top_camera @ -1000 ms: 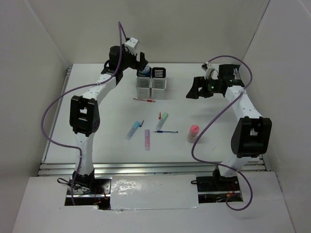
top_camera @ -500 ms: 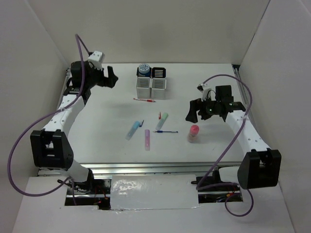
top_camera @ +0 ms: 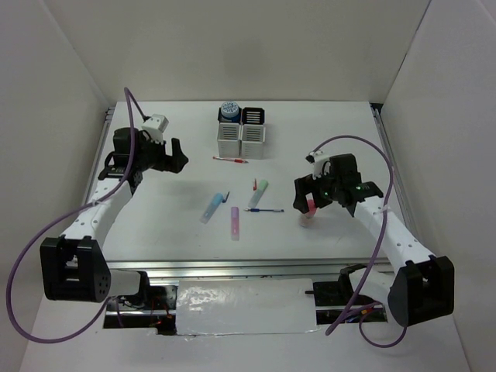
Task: Sort the stationery into containers
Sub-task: Pick up the stationery from the center of the board.
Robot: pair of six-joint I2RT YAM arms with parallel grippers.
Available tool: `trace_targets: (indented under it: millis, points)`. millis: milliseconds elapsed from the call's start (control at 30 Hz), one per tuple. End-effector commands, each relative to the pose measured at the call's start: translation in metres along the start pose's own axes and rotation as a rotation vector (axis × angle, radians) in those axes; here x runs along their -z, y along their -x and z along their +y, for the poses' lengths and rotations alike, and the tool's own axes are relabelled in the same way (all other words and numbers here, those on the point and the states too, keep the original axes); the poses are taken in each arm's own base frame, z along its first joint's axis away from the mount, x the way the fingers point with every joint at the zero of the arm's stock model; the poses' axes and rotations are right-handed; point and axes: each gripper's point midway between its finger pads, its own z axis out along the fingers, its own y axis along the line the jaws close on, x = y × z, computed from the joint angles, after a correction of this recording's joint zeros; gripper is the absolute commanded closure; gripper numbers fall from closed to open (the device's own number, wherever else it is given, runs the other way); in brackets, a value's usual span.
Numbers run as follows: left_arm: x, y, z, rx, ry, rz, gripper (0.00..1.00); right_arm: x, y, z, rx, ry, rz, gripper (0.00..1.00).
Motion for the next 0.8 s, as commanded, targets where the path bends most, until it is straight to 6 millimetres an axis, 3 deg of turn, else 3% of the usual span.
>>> trace_targets:
  millis: [0,400,667,767]
  points:
    - [0.006,0.01,-0.009,-0.01,-0.032,-0.047,0.01,0.002,0.01,-0.006,0.005,-0.055,-0.061,0.0]
    - [0.008,0.001,-0.012,0.008,-0.04,-0.044,0.01,-0.001,-0.008,-0.009,0.022,-0.09,-0.046,0.1]
    - [0.003,-0.002,-0.01,0.013,-0.04,-0.037,0.01,-0.005,-0.012,-0.01,0.039,-0.104,-0.048,0.26]
    - [0.001,-0.007,-0.009,0.019,-0.042,-0.028,0.01,-0.005,-0.012,-0.01,0.049,-0.108,-0.059,0.39]
